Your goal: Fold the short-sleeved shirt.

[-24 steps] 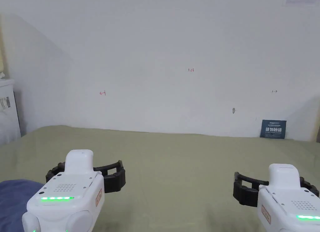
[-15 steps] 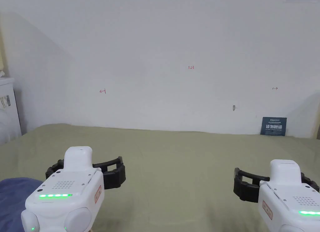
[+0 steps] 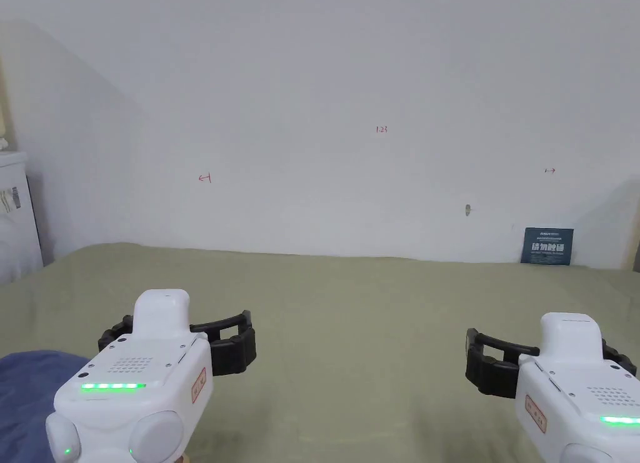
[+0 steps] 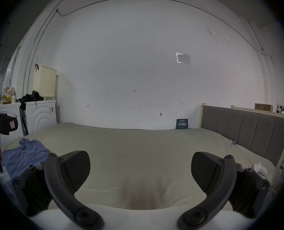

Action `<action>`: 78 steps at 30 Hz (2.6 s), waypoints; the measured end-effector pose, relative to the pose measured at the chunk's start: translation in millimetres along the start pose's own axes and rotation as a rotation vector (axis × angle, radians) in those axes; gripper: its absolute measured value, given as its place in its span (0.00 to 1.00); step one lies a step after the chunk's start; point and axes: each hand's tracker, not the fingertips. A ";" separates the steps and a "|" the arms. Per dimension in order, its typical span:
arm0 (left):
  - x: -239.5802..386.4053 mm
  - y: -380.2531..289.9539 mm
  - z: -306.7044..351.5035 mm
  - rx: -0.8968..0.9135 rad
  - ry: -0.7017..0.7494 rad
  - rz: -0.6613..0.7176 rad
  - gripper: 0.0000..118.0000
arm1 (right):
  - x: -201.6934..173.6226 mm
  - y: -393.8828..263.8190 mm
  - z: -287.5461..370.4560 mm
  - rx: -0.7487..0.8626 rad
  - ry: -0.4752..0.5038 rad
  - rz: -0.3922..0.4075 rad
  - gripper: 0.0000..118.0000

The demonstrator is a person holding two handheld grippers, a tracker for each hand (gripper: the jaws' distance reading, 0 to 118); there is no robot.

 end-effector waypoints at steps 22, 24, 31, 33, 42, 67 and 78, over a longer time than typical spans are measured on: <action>-0.2 0.7 0.9 0.028 -0.022 -0.007 1.00 | -7.4 -3.4 1.9 0.006 -0.011 0.066 1.00; 0.2 0.7 0.8 0.027 -0.026 -0.009 1.00 | -6.9 -3.4 1.9 0.005 -0.013 0.072 1.00; -0.3 -0.5 -0.1 0.028 -0.022 -0.031 1.00 | -5.8 -3.4 1.8 0.005 -0.014 0.071 1.00; -0.7 0.4 0.6 0.027 -0.028 -0.015 1.00 | -6.1 -4.0 0.7 0.005 -0.015 0.082 1.00; 3.3 3.5 4.7 0.037 -0.034 -0.034 1.00 | -4.7 -1.2 2.6 0.009 -0.015 0.073 1.00; 11.7 5.2 3.8 0.037 -0.028 -0.077 1.00 | -4.3 -1.2 1.9 -0.013 -0.027 0.064 1.00; 7.7 2.9 2.4 0.020 0.001 -0.055 1.00 | -3.8 0.2 2.4 -0.006 -0.039 0.074 1.00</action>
